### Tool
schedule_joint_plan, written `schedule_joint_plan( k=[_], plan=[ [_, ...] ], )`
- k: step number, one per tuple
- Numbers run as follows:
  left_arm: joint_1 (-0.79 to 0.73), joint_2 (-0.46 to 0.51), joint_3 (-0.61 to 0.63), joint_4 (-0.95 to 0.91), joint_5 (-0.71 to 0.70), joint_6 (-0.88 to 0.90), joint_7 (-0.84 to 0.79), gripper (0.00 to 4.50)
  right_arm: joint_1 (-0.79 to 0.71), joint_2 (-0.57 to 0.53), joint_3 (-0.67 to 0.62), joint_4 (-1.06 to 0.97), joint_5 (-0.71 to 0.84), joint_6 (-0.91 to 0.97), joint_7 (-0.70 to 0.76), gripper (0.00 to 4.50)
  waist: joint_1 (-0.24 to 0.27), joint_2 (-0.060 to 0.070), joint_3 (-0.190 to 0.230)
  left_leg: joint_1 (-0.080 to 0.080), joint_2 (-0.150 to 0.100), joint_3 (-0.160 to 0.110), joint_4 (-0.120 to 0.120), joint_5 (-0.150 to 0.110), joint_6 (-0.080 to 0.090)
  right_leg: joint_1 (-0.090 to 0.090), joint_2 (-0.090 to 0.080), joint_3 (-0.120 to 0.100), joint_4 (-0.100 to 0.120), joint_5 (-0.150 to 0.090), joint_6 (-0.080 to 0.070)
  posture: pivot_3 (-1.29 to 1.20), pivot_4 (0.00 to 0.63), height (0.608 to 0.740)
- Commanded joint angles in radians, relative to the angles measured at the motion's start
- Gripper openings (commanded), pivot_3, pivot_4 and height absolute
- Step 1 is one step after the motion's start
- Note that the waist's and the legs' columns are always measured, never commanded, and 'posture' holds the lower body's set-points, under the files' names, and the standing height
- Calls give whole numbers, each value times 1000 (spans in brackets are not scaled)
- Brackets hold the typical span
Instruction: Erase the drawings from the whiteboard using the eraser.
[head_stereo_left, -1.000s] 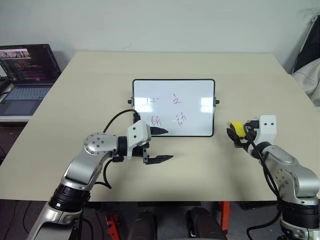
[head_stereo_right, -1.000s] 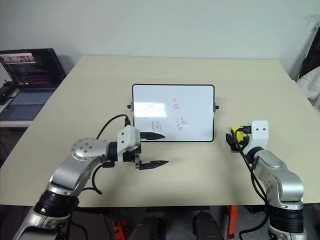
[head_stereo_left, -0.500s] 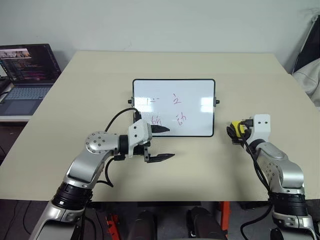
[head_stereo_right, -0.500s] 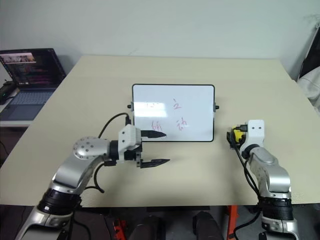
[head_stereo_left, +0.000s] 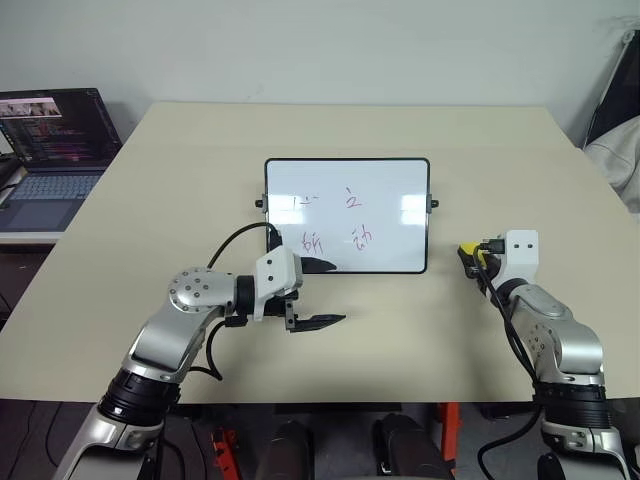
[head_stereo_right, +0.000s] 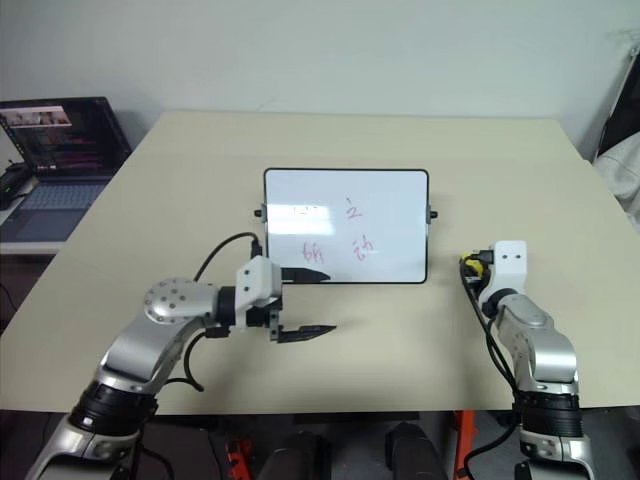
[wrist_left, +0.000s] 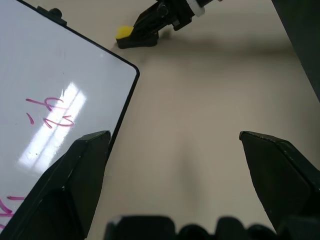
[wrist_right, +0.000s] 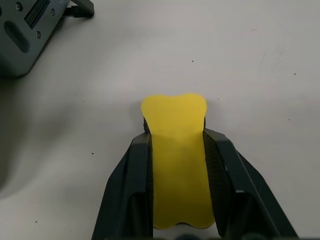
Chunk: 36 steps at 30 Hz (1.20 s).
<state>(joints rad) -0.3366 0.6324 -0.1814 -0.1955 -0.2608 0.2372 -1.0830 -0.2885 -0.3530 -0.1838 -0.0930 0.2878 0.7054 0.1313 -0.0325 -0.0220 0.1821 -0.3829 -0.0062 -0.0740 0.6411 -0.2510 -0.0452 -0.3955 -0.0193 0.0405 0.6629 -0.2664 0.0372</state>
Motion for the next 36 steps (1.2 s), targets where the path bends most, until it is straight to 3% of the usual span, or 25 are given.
schedule_joint_plan(
  k=[1,7,13,20,28,36],
  plan=[
    [19,4,41,-47,-4,25,52,4500,19,-12,1,-114,16,-13,43,1060,0,0,0,0,0,0,0,0,0,0,0,0,0,0,0,0,150,740],
    [56,6,131,-90,-35,116,167,4500,85,-33,14,-411,139,84,134,1057,-1,1,0,-1,0,-4,0,0,0,-1,0,0,0,0,0,0,150,740],
    [-2,10,166,-80,-30,195,236,4500,-43,-46,70,-545,273,224,173,1056,0,1,0,-1,0,-4,2,0,0,0,0,0,1,0,1,0,150,740],
    [-35,28,152,-48,5,208,243,4500,-334,-64,406,-266,4,24,241,1038,-6,1,1,0,0,-2,1,0,0,0,0,-1,0,0,0,0,150,740],
    [-58,9,146,-35,29,208,278,4500,-542,19,467,144,-200,-222,227,1037,2,1,1,-10,-1,-2,2,0,0,-11,-1,-1,2,1,0,0,150,740],
    [-56,-2,129,-46,32,210,293,4500,-533,-9,531,280,-324,-320,342,1035,0,1,1,-15,-1,-3,3,0,0,-15,-2,-1,3,1,0,0,150,740]
  ],
)
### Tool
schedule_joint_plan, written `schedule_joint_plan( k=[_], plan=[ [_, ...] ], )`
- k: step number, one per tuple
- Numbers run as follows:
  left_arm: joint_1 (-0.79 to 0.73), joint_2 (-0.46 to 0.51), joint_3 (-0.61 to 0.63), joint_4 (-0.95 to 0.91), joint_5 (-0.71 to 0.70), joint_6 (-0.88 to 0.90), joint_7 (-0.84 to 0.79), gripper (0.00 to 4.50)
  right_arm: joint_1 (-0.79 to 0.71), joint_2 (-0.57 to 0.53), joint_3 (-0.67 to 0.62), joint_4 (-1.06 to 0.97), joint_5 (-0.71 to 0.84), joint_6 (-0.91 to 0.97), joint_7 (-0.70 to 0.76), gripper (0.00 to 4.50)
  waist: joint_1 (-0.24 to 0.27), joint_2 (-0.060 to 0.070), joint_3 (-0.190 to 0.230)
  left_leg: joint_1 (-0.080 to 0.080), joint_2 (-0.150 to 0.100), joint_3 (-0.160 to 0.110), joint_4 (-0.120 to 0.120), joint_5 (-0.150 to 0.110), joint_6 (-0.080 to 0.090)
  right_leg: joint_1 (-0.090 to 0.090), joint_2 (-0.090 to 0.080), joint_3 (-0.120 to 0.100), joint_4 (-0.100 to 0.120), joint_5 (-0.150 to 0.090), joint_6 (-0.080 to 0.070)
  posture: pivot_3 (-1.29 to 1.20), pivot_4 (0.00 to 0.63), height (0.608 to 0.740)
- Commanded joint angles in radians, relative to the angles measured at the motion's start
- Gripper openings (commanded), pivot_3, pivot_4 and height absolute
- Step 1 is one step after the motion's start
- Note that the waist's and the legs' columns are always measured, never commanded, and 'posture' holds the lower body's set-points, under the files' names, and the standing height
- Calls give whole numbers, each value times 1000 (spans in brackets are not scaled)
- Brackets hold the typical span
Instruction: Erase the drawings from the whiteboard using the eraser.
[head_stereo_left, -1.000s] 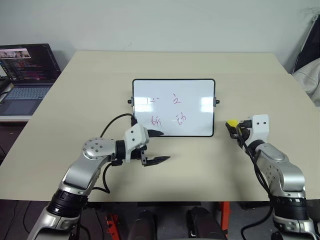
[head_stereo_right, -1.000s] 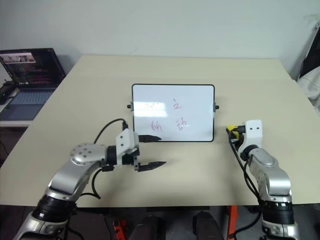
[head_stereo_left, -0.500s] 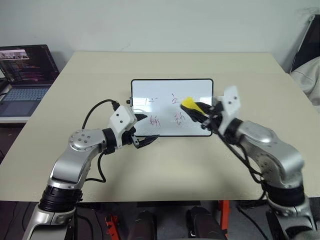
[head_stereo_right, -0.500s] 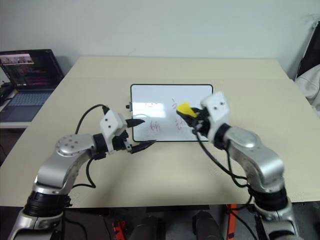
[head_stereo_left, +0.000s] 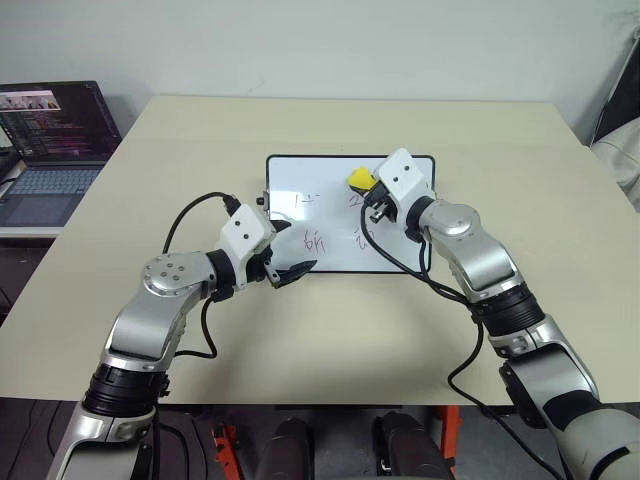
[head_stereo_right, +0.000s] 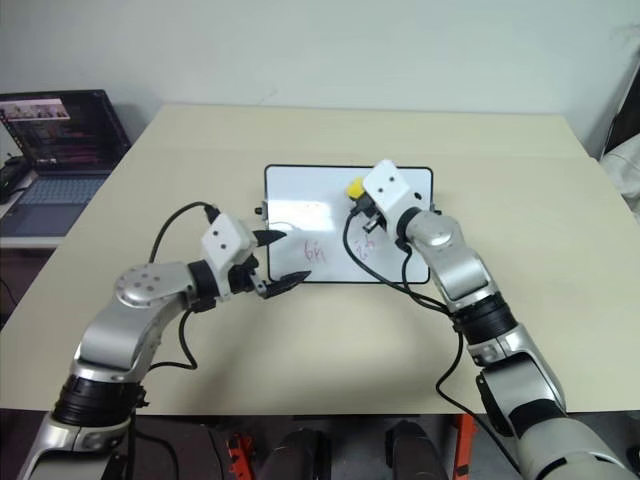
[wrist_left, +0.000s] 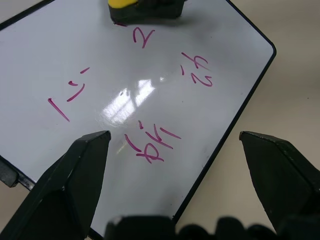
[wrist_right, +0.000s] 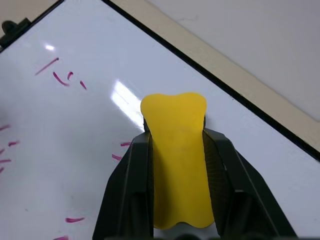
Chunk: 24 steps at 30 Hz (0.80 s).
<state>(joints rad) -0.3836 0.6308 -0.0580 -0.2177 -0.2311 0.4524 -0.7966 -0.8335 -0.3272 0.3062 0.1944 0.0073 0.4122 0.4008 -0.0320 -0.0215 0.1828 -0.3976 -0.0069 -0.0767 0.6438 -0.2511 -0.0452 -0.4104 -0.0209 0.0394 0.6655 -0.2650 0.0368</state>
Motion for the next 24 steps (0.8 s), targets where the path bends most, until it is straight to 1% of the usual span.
schedule_joint_plan(
  k=[1,4,6,10,12,17,21,24],
  plan=[
    [-9,-1,5,-23,2,-5,8,4500,21,-49,53,-12,-56,-33,96,1035,0,0,0,0,0,0,0,0,0,0,0,0,0,0,0,0,150,740],
    [-7,-2,5,-24,1,-6,10,4500,30,-75,72,-31,-76,-34,161,1015,0,0,0,1,0,0,1,0,0,1,0,-1,1,0,0,0,150,740],
    [-6,-3,3,-25,0,-6,8,4500,21,-71,63,-17,-99,-51,150,1015,0,0,0,2,0,0,1,0,0,1,0,0,3,0,0,0,150,740],
    [-8,-6,-3,-23,2,-9,7,4500,-52,-22,14,84,-157,-132,14,1014,-2,0,0,5,0,1,2,0,0,1,0,2,9,0,0,0,150,740],
    [-7,-8,-6,-24,1,-9,7,4500,-72,4,3,114,-156,-149,-4,1013,-2,0,0,7,-1,1,2,1,0,1,0,2,11,0,0,0,150,740],
    [-8,-15,-12,-23,5,-20,10,4500,-94,50,20,171,-165,-164,32,1012,-6,0,0,7,0,1,2,1,-1,1,1,2,13,0,-1,0,150,740],
    [-10,-21,-12,-23,7,-20,11,4500,-66,39,71,145,-172,-131,155,1012,-8,0,0,7,0,1,2,1,-1,1,1,2,13,0,-1,0,150,740],
    [-9,-23,-12,-26,8,-19,11,4500,-48,33,59,126,-175,-92,172,1012,-8,0,0,8,0,0,2,1,-1,1,1,2,13,0,-1,0,150,740]
  ],
)
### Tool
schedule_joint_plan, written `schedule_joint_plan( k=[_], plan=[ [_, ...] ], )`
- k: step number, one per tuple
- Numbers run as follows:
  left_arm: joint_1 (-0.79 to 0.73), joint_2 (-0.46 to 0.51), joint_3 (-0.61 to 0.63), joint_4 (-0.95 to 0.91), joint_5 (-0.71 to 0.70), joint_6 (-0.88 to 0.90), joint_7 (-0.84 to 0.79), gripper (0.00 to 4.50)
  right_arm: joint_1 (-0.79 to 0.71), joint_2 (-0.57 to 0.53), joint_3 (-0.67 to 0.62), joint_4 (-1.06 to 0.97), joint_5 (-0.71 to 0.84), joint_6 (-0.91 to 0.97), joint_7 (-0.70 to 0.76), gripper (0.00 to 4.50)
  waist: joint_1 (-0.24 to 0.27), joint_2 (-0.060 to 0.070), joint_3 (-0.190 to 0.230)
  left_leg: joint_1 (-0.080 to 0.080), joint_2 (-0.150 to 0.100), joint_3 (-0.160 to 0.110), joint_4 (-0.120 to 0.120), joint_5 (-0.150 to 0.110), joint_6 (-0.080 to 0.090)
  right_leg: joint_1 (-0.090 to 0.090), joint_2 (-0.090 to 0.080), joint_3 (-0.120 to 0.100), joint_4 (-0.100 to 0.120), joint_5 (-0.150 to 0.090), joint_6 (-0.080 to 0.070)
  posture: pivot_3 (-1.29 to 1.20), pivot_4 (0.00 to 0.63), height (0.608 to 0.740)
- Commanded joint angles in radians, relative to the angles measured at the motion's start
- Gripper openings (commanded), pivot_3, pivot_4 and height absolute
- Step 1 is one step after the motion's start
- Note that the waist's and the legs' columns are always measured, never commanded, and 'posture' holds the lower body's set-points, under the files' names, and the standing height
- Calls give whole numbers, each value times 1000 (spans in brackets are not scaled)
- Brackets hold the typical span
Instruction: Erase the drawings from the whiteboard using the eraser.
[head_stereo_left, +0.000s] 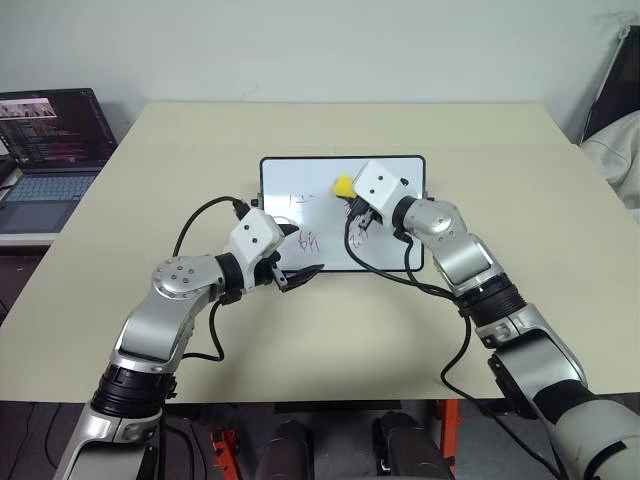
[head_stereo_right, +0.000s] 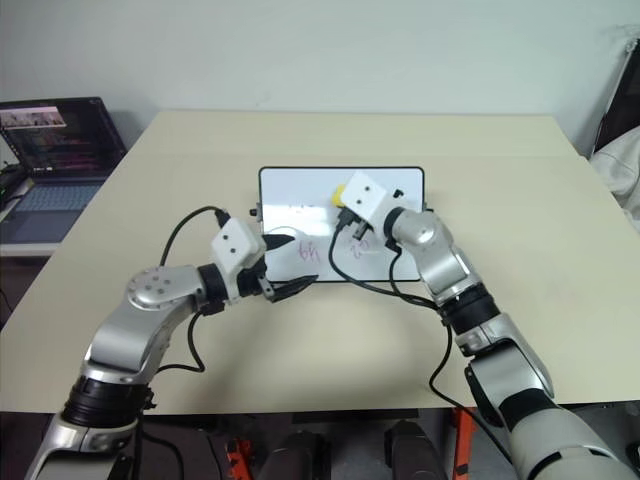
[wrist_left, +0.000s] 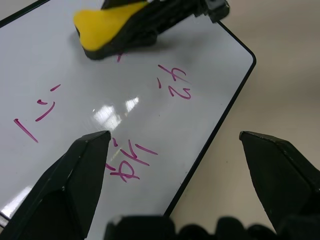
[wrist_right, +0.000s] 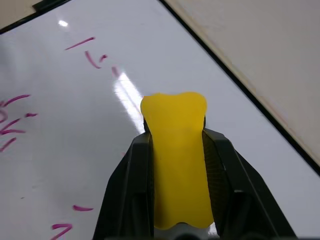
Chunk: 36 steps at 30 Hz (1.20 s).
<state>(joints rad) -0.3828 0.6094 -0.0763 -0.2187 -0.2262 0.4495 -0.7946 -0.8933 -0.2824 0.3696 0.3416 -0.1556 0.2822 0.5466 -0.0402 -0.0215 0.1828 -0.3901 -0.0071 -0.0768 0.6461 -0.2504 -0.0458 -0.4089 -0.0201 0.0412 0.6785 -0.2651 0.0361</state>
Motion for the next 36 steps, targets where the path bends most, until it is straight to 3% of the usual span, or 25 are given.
schedule_joint_plan(
  k=[1,5,13,16,22,36],
  plan=[
    [-10,-2,6,-25,3,-16,9,4500,10,-12,-17,-19,-16,40,11,1012,0,0,0,0,0,0,0,0,0,0,0,0,0,0,0,0,150,740],
    [-11,-8,1,-23,6,-16,8,4500,-13,-31,-76,15,-39,27,-87,1012,1,0,0,0,0,0,0,0,0,0,0,0,1,0,0,0,150,740],
    [-22,-22,-8,-15,9,-24,6,4500,106,-113,26,-137,-41,108,132,1002,8,-1,-1,1,-1,0,1,0,0,2,0,-1,-1,0,0,0,150,740],
    [-24,-24,-10,-14,10,-25,3,4500,99,-117,20,-139,-68,101,104,997,5,-1,-1,6,0,0,0,0,0,4,0,1,1,0,0,0,150,740],
    [-22,-22,-12,-15,7,-27,-1,4500,49,-64,-71,-72,-85,60,-94,997,5,-1,-1,7,0,1,0,2,0,5,1,1,1,0,-1,0,150,740],
    [27,-20,41,-26,-43,27,12,4500,112,-108,-56,-143,-78,114,16,997,6,-1,-1,7,0,1,0,2,0,5,0,1,1,0,-1,0,150,740]
  ],
)
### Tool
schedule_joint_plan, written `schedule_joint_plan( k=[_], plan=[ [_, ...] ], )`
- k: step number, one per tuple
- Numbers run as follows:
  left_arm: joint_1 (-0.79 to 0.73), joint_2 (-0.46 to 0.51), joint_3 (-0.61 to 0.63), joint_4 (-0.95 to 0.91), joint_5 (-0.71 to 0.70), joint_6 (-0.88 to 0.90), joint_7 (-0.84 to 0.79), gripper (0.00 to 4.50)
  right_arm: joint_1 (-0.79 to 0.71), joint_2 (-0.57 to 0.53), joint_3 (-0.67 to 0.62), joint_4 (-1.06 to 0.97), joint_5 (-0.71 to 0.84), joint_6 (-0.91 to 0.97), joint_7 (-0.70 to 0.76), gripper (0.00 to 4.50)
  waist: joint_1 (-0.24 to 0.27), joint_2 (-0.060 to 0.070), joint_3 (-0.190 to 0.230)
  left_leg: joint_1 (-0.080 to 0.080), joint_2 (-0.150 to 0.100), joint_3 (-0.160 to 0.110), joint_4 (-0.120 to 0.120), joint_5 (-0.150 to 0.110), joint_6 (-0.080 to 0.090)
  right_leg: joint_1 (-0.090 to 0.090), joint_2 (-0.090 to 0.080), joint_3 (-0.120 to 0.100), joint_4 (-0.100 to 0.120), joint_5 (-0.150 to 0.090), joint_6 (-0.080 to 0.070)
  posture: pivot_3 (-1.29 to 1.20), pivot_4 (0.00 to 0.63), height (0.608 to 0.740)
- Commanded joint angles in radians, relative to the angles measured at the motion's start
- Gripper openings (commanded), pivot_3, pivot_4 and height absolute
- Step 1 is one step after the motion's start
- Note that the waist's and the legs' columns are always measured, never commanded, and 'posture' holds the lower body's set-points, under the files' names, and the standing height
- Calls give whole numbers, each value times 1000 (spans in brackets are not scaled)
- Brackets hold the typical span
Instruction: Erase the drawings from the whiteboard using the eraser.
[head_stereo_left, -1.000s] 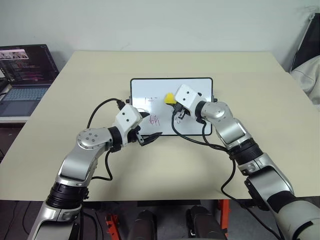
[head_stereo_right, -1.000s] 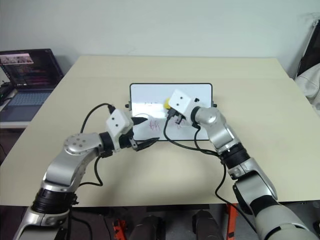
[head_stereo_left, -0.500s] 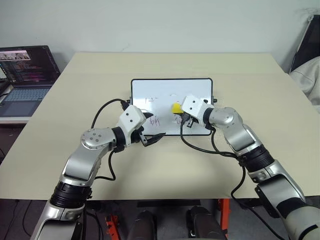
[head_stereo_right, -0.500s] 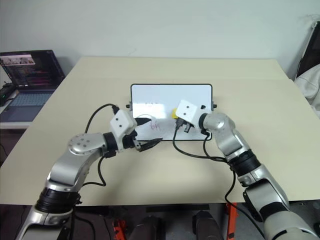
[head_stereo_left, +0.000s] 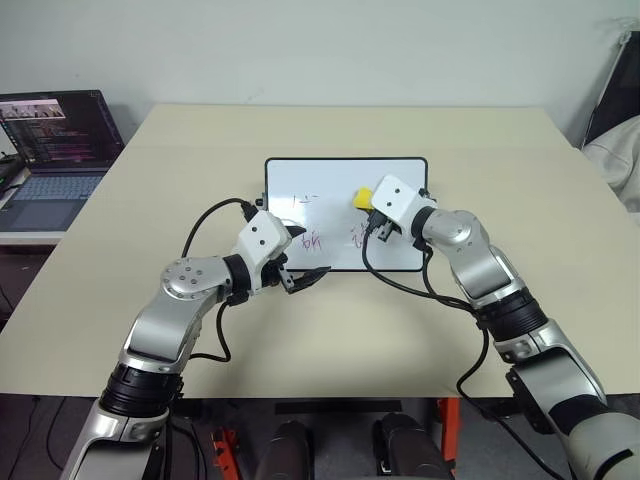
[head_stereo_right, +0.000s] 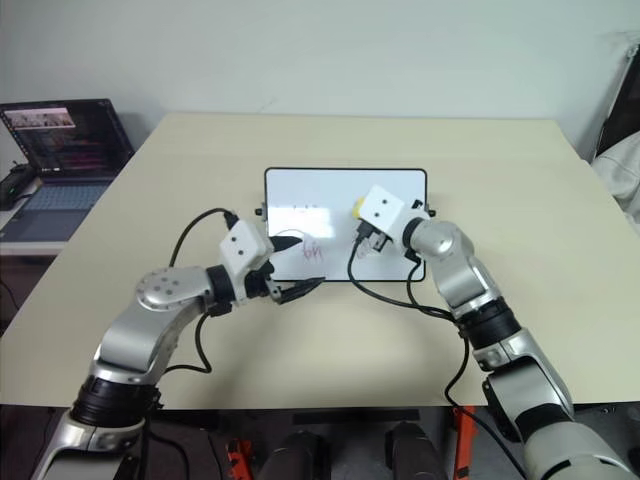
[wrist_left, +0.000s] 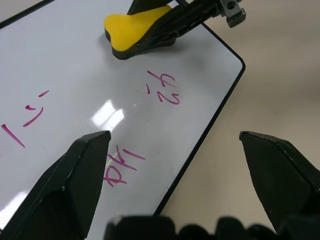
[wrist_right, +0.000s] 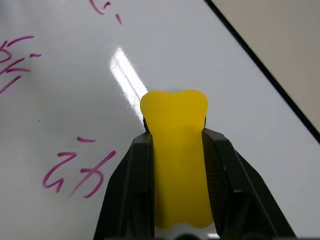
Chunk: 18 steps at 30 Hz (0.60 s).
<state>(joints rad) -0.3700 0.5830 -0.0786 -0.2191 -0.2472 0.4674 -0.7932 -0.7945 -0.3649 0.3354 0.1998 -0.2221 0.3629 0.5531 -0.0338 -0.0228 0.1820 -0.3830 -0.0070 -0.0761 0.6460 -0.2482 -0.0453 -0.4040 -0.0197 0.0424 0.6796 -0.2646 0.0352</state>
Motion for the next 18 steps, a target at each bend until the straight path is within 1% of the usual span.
schedule_joint_plan(
  k=[1,4,6,9,11,12,15,18],
  plan=[
    [28,14,46,-25,-23,8,6,4500,17,-35,-17,-8,-16,31,19,997,0,0,0,0,0,0,0,0,0,0,0,0,0,0,0,0,150,740],
    [55,25,54,-32,-28,2,-1,4500,28,-43,-29,-44,-12,21,14,997,2,0,0,0,0,0,0,0,0,0,0,-1,0,0,0,0,150,740],
    [65,27,62,-37,-32,-4,1,4500,30,-18,-86,-117,51,55,15,996,4,0,0,-1,0,-1,0,0,0,0,0,-1,-1,0,0,0,150,740],
    [103,27,97,-43,-52,-30,-3,4500,63,27,-225,-320,216,184,37,996,2,0,1,-2,0,-1,0,0,0,-1,-1,-1,-1,0,0,0,150,740],
    [138,33,110,-59,-62,-41,-16,4500,117,18,-295,-448,295,268,55,996,2,0,1,-3,0,-2,-1,0,0,-2,-1,-1,-1,0,0,0,150,740],
    [148,35,112,-65,-64,-42,-19,4500,134,11,-310,-485,314,296,56,996,2,0,1,-3,1,-2,-2,-1,0,-2,-1,-1,-2,0,0,0,150,740],
    [193,44,116,-103,-86,-41,-41,4500,288,-72,-358,-673,401,412,110,995,5,0,1,-4,1,-3,-3,-1,-1,-1,-1,-2,-5,-1,0,0,150,740],
    [215,48,121,-111,-87,-53,-44,4500,413,-114,-395,-805,477,492,123,995,6,0,1,-8,0,-5,-2,-2,-1,-2,-2,-2,-7,-1,0,0,150,740]
  ],
)
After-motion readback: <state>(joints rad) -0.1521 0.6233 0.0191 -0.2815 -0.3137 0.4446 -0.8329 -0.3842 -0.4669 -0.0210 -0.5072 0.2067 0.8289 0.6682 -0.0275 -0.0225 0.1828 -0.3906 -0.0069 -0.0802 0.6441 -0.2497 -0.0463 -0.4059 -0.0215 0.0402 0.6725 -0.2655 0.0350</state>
